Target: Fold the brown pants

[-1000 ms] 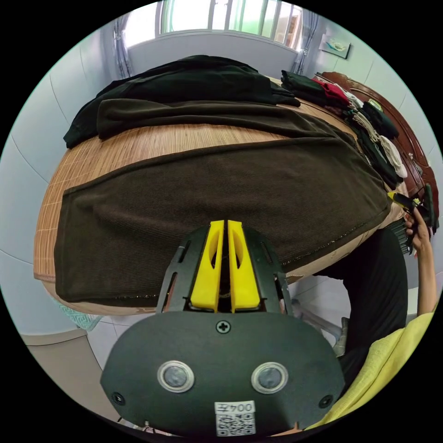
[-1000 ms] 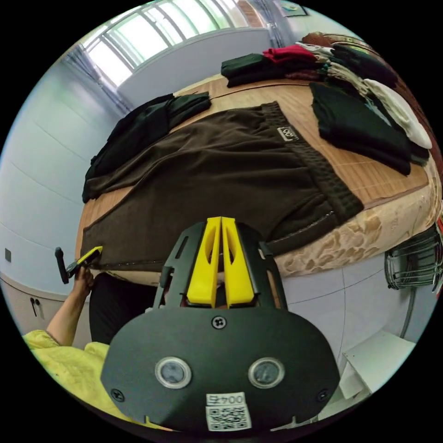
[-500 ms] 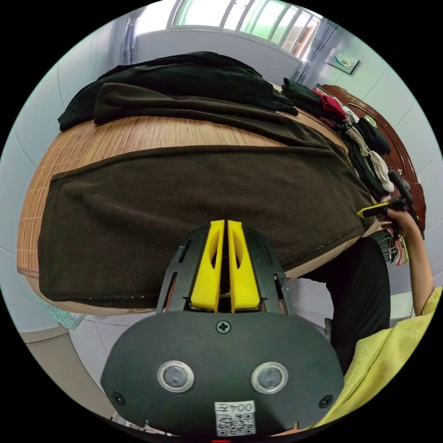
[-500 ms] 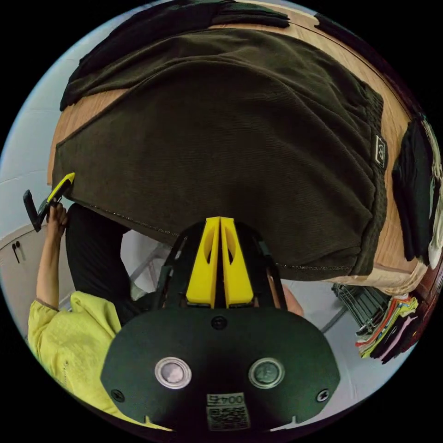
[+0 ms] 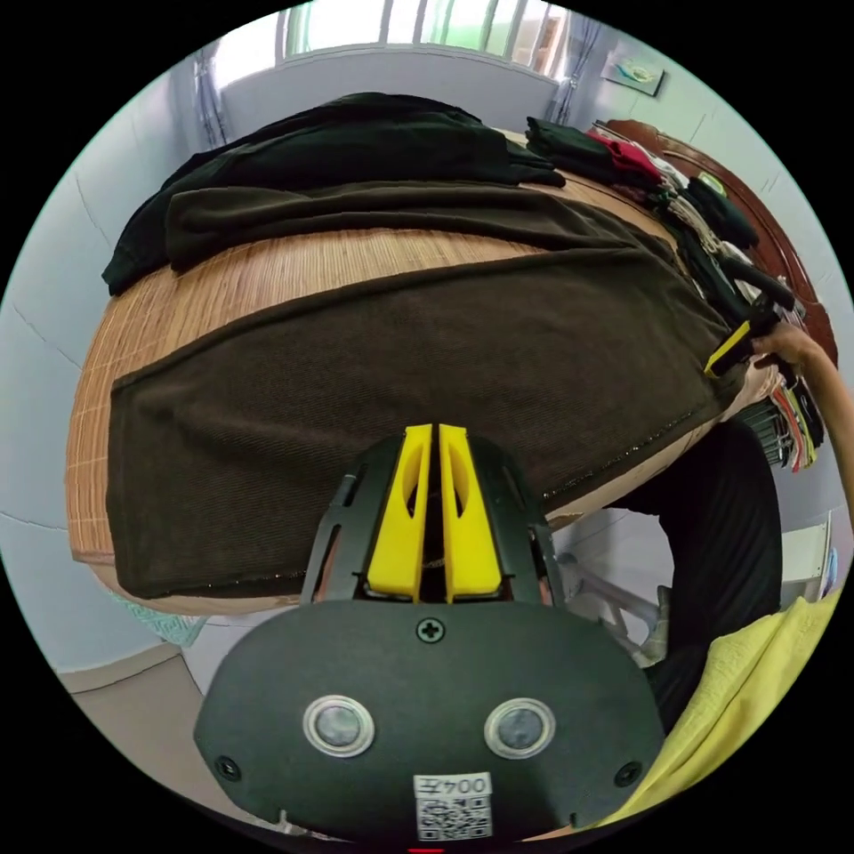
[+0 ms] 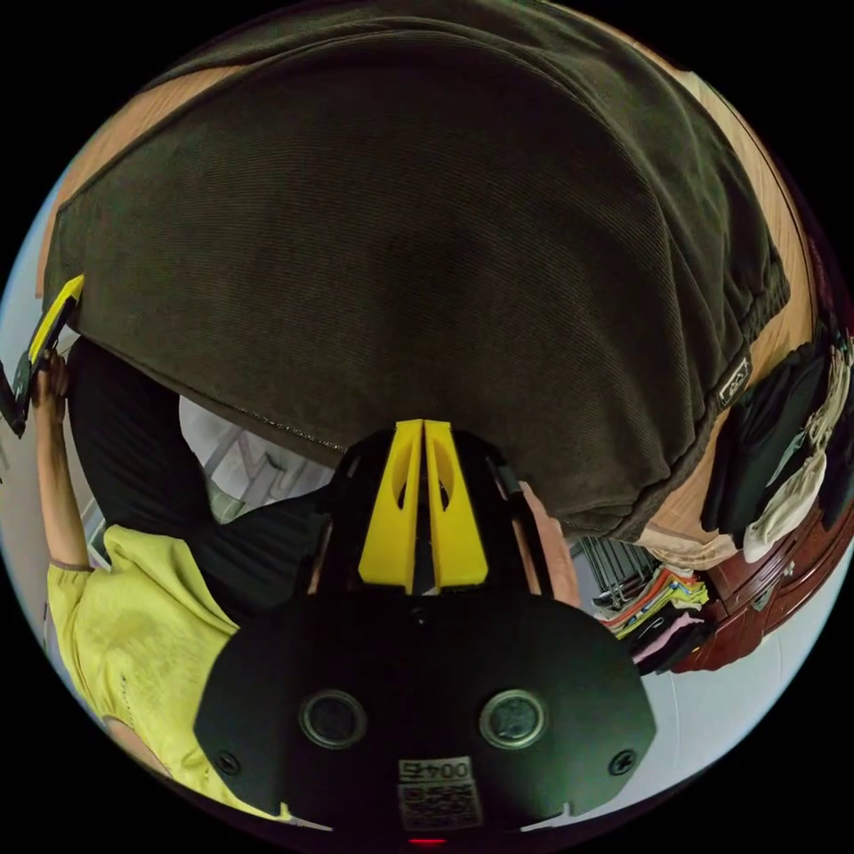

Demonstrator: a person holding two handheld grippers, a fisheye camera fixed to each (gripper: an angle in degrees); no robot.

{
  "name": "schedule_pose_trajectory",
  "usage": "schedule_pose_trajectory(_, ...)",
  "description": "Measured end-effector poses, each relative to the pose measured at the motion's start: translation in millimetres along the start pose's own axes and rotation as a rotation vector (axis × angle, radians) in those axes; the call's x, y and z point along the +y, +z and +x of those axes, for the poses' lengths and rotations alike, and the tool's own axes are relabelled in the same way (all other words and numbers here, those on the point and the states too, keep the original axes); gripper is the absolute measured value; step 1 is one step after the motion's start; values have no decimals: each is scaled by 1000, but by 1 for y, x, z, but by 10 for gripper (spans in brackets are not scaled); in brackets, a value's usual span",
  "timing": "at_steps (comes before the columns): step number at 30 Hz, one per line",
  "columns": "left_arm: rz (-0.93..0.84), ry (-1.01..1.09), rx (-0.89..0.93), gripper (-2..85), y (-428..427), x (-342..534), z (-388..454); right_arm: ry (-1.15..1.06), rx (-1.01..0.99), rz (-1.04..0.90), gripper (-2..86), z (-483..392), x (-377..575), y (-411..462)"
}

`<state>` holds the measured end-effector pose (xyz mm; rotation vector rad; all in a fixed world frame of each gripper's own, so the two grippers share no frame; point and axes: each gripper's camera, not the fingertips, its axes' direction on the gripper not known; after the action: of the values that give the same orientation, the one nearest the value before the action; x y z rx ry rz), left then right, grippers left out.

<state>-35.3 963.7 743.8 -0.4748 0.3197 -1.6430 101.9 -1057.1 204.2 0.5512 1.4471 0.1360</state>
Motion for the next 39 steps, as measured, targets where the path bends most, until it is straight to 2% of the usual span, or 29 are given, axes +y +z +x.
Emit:
schedule_pose_trajectory(7, -42, 108, -229, 97, -7, -8, 33, -27, -69, 23, -7, 6, -24, 26)
schedule_pose_trajectory(10, -16, 104, -38, 122, -21, -14, 15, -29, -109, 45, -7, 10, -30, 37)
schedule_pose_trajectory(12, 56, 34, 81, 130, -41, -26, -23, -50, -98, 56, -7, 8, -34, 43)
schedule_pose_trajectory(14, 99, -11, 114, 137, -56, -42, -55, -66, -89, 53, -7, 5, -37, 48)
schedule_pose_trajectory(17, 149, -86, 96, 148, -80, -82, -117, -95, -78, 29, -7, 3, -45, 54)
schedule_pose_trajectory(21, 183, -190, -48, 153, -99, -150, -202, -137, -44, -21, -7, -4, -55, 59)
schedule_pose_trajectory(24, 190, -276, -27, 156, -97, -195, -257, -155, -10, -49, -7, -10, -58, 62)
schedule_pose_trajectory(31, 163, -381, -71, 176, -67, -278, -311, -202, -25, -75, -7, -8, -51, 62)
schedule_pose_trajectory(34, 120, -389, -103, 169, -48, -305, -314, -198, -109, -60, -7, 6, -42, 59)
schedule_pose_trajectory(37, 77, -429, -101, 101, -32, -316, -316, -175, -218, -25, -7, 23, -27, 56)
schedule_pose_trajectory(39, 114, -428, -100, 51, -39, -313, -309, -144, -316, 16, -8, 38, -10, 55)
